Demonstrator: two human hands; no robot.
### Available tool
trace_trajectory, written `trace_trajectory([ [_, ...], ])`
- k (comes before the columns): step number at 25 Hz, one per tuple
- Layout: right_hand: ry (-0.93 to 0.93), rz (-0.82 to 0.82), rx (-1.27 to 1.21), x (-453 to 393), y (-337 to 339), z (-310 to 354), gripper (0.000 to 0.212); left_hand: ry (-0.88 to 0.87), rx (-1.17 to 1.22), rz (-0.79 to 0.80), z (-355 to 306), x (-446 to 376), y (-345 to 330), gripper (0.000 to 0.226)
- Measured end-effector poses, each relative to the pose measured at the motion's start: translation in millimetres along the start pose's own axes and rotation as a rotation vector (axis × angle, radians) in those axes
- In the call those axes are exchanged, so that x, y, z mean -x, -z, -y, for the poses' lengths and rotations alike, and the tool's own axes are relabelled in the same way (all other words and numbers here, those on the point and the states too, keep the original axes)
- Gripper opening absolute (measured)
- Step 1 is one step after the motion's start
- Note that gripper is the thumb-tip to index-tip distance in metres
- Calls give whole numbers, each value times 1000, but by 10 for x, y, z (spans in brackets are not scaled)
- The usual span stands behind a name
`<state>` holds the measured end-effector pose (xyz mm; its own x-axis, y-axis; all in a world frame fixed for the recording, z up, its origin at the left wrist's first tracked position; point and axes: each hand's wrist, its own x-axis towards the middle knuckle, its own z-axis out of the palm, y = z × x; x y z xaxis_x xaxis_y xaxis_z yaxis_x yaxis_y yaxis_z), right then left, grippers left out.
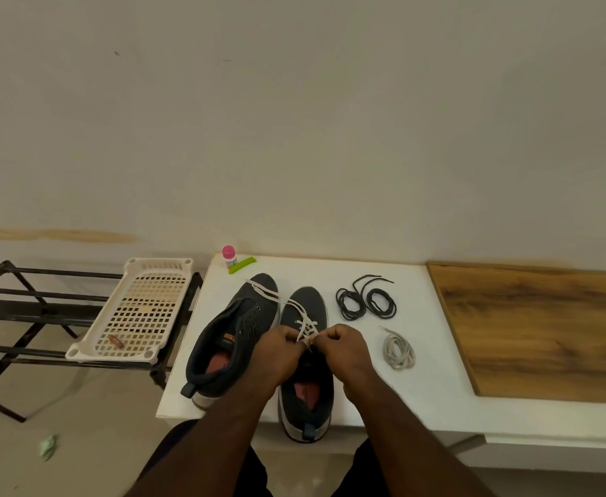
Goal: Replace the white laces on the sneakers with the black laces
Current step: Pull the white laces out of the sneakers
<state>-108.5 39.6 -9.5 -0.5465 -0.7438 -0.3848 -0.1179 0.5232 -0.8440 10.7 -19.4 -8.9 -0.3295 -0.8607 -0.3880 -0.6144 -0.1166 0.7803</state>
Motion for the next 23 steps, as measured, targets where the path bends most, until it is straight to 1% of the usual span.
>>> trace_trajectory([
  [1, -30, 17, -101, -6, 29, 59, 4, 12, 50, -8, -16, 18, -2, 9],
  [3, -30, 49, -317, 8, 118, 178, 15, 30, 234, -19, -82, 42, 39, 9],
  [4, 11, 40, -381, 19, 168, 245, 21, 21, 333, -21, -142, 58, 90, 10],
  [6, 153, -5, -452, 28, 256, 409, 25, -55, 449, -85, -295, 58, 257, 13],
  [8, 292, -27, -442, 4, 308, 563, 24, -114, 482, -223, -403, -4, 462, 11],
  [9, 334, -4, -389, 1, 323, 622, 24, -113, 448, -306, -415, -46, 562, 12],
  [10, 362, 49, -277, -9, 332, 643, 25, -104, 359, -383, -373, -93, 636, 19],
  [12, 398, 190, 112, -13, 340, 568, 33, -92, 38, -504, -224, -123, 696, 39],
  [13, 406, 209, 259, -7, 340, 482, 39, -132, -119, -531, -122, -120, 661, 47],
  [14, 413, 159, 323, 7, 349, 405, 41, -198, -243, -529, -42, -94, 592, 53],
  [15, 404, 64, 324, 25, 367, 319, 40, -257, -323, -494, 38, -62, 488, 56],
  [16, 373, -14, 303, 42, 377, 227, 35, -288, -353, -457, 92, -24, 378, 57],
  [17, 319, -37, 290, 64, 370, 139, 29, -296, -347, -421, 131, 20, 273, 55],
  [18, 257, 6, 284, 112, 339, 70, 23, -323, -324, -381, 170, 44, 172, 50],
  [19, 206, 77, 304, 164, 277, 15, 24, -377, -305, -322, 194, 52, 83, 44],
  [20, 194, 122, 335, 184, 196, -42, 28, -429, -304, -236, 209, 50, 9, 38],
  [22, 237, 69, 420, 169, 47, -122, 26, -498, -355, -95, 204, 48, -67, 34],
  [23, 244, 27, 448, 160, 9, -127, 21, -512, -377, -69, 197, 31, -77, 33],
])
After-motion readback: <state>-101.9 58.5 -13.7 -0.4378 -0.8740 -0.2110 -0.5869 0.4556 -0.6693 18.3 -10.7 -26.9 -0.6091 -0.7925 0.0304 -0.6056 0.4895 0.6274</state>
